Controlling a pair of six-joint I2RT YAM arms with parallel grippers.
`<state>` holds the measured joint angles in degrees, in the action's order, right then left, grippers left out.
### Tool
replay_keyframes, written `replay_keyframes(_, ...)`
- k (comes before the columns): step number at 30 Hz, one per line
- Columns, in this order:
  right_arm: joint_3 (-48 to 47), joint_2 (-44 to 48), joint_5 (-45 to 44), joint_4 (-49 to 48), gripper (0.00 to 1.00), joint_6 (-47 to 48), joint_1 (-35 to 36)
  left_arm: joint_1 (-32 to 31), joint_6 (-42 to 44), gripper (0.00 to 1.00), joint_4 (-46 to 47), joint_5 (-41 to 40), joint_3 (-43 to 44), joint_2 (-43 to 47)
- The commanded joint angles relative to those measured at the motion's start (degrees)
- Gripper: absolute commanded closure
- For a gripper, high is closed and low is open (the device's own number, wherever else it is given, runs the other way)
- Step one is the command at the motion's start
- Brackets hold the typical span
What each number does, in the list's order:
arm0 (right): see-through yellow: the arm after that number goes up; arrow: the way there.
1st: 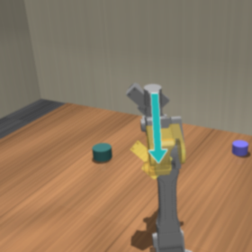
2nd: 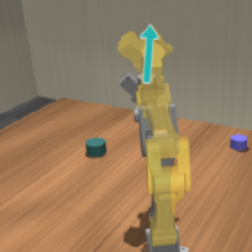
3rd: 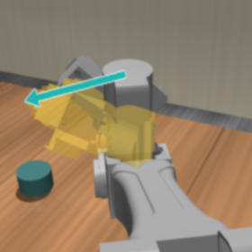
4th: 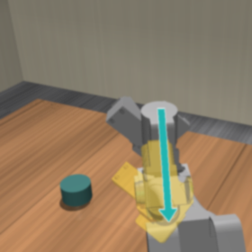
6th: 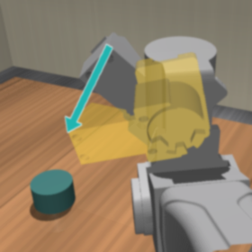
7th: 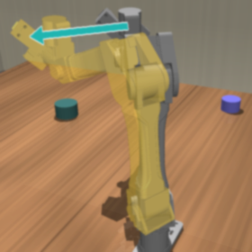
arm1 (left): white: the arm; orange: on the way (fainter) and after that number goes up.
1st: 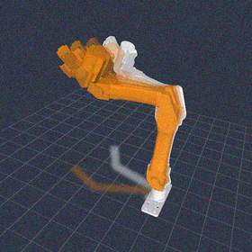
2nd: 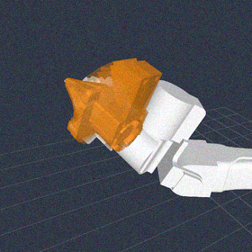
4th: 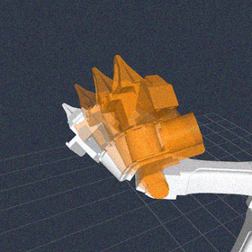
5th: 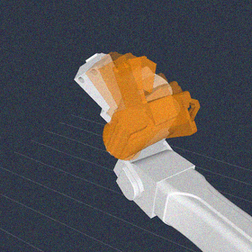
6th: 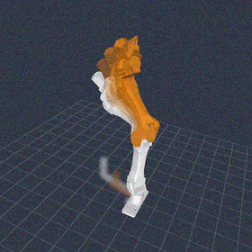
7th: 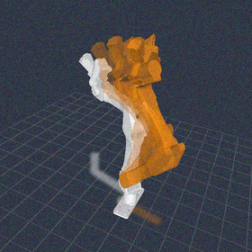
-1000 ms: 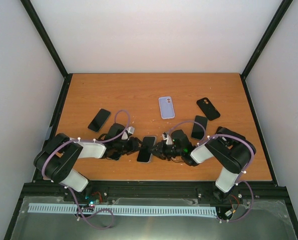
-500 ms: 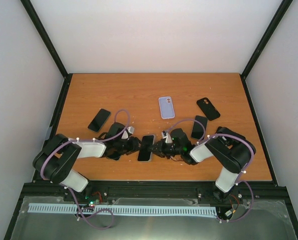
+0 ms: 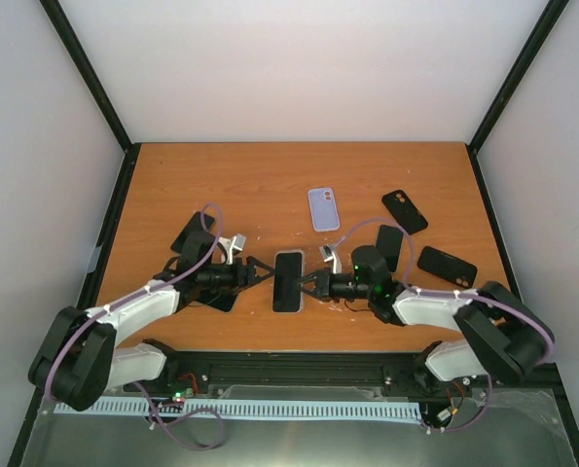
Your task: Put the phone into the phone case
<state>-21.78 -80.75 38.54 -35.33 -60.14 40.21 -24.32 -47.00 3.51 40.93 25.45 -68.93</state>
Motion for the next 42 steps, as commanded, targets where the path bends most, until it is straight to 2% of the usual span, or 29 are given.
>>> replay_keyframes(1,-1.3,7.31,6.07,0.57,0.94,4.84,-0.13,0.15,-0.69,0.23,7.39,8.48,-1.96,2.93)
replay_keyframes(7,-1.31,10.56,9.44,-2.17,0.94,2.53,-0.13,0.18,-7.0,0.26,21.86,15.47,-6.11,5.38)
replay_keyframes(11,-0.11,9.52,10.85,-9.6,0.93,-1.64,-0.13,0.19,-11.74,0.34,29.39,16.03,-8.98,5.86)
replay_keyframes(15,0.7,7.9,11.49,-14.67,0.93,-4.59,-0.15,0.23,-14.89,0.4,35.01,16.19,-11.23,5.03)
replay_keyframes(21,1.31,6.4,11.9,-17.85,0.93,-6.6,-0.13,0.2,-18.04,0.43,42.17,17.68,-12.57,1.74)
replay_keyframes(23,1.34,5.95,11.99,-18.41,0.93,-6.91,-0.13,0.2,-19.07,0.49,44.16,18.12,-12.68,0.62)
replay_keyframes(28,1.3,5.02,11.97,-19.03,0.92,-7.48,-0.13,0.2,-20.6,0.7,47.06,18.25,-13.01,-0.84)
replay_keyframes(32,1.39,4.35,11.7,-19.24,0.9,-7.95,-0.13,0.22,-20.43,0.8,46.07,17.34,-12.97,-0.49)
replay_keyframes(37,1.55,3.48,10.67,-19.33,0.85,-9.12,-0.13,0.22,-20.37,0.87,43.6,15.77,-12.92,0.16)
replay_keyframes(42,1.74,1.54,9.64,-20.16,0.79,-10.62,-0.13,0.19,-20.24,0.87,41.0,15.22,-12.47,0.77)
